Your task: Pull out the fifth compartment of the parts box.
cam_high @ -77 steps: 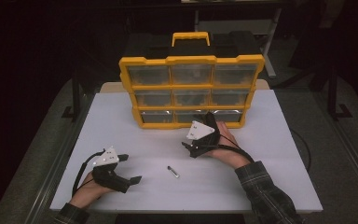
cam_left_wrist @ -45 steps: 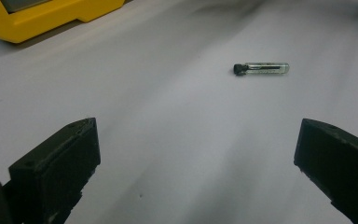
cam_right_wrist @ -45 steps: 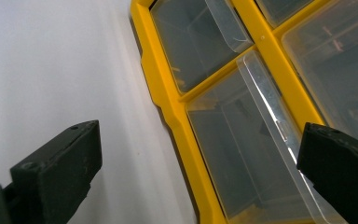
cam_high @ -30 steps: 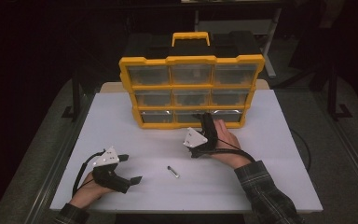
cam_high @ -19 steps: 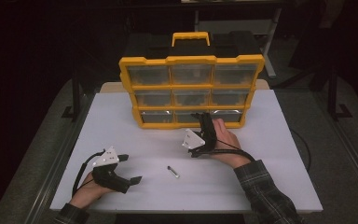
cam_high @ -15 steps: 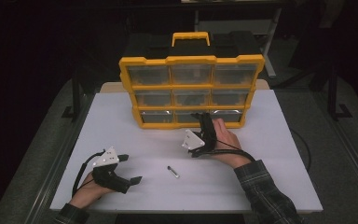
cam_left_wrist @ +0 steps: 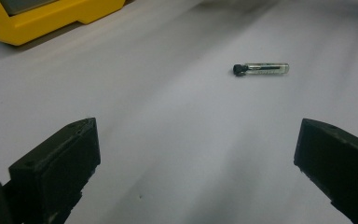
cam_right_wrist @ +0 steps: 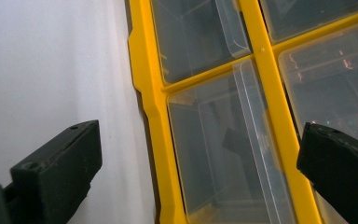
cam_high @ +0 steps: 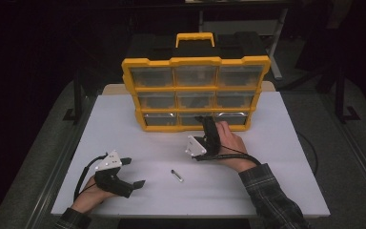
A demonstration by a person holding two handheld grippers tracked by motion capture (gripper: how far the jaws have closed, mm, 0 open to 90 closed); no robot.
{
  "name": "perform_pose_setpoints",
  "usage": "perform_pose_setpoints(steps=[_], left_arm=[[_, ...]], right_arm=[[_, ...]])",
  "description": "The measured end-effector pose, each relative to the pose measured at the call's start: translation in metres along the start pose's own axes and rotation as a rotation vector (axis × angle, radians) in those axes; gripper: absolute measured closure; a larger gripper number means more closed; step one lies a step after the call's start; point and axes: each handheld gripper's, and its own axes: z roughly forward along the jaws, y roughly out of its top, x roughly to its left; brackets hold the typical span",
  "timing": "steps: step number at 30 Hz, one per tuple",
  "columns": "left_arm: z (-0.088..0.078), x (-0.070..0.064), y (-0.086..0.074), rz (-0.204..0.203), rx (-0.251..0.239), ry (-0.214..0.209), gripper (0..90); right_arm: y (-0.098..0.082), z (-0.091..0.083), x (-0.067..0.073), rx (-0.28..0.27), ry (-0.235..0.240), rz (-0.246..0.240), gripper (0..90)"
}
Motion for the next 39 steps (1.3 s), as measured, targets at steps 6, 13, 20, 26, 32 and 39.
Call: perform_pose_setpoints(steps=[6, 13, 20, 26, 32, 39], left_arm=[[0.0, 0.0, 0.0, -0.003, 0.003, 0.0, 0.0], [0.0, 0.0, 0.0, 0.0, -0.001, 0.002, 0.0], [-0.001, 0.0, 0.0, 0.001, 0.0, 0.002, 0.0], [0.0, 0.0, 0.0, -0.003, 0.0, 0.0, 0.0], [0.0, 0.0, 0.0, 0.0, -0.001, 0.001, 0.0], [0.0, 0.0, 0.0, 0.0, 0.0, 0.001, 0.0]], right_arm=[[0.0, 0.002, 0.001, 0.011, -0.016, -0.043, 0.0], [0.002, 0.002, 0.002, 0.011, -0.035, -0.075, 0.0], [0.003, 0.002, 0.004, 0.026, -0.04, -0.115, 0.0], [0.003, 0.003, 0.007, 0.032, -0.058, -0.153, 0.0], [0.004, 0.003, 0.009, 0.047, -0.082, -0.194, 0.0], [0.004, 0.003, 0.011, 0.048, -0.11, -0.245, 0.0]])
